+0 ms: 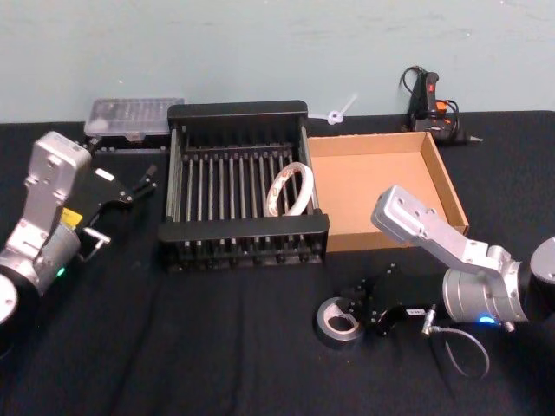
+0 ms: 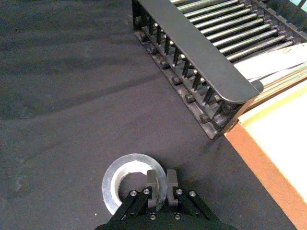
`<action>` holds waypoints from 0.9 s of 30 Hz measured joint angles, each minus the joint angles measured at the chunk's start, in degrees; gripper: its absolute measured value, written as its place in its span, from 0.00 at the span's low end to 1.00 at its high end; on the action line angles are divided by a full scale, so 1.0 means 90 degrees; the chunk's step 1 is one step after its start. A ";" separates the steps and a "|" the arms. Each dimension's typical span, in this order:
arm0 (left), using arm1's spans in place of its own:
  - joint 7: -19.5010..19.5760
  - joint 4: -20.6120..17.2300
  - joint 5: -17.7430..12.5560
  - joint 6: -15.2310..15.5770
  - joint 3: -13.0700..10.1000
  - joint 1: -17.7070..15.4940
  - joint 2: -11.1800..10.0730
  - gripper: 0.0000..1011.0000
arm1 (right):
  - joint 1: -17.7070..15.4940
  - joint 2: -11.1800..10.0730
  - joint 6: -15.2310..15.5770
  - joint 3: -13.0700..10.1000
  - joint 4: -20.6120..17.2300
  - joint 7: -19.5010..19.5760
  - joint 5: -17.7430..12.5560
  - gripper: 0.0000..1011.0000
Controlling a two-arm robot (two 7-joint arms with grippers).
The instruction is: Pick up the white tape and place it into the black box , Pick up the silver tape and place it into the brown box.
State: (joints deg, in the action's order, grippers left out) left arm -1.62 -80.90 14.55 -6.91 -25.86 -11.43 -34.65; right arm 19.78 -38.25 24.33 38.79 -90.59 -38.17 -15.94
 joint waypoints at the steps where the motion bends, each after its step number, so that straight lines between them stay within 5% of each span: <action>1: 0.0000 0.0000 0.0000 0.0000 0.0000 0.0000 0.0000 0.99 | 0.0000 0.0000 -0.0001 0.0000 0.0000 0.0000 0.0000 0.13; 18: 0.0000 0.0000 0.0000 0.0000 0.0000 0.0000 0.0000 0.99 | -0.0004 -0.0062 -0.0019 -0.0041 -0.0094 -0.0030 -0.0013 0.13; 27: 0.0000 0.0000 0.0000 0.0000 0.0000 0.0000 0.0000 0.99 | -0.0103 -0.0257 -0.0046 -0.0382 -0.0340 0.0100 -0.0236 0.13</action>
State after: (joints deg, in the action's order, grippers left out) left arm -1.62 -80.90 14.55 -6.91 -25.86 -11.43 -34.64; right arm 18.86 -40.56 23.92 35.35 -93.64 -37.27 -18.06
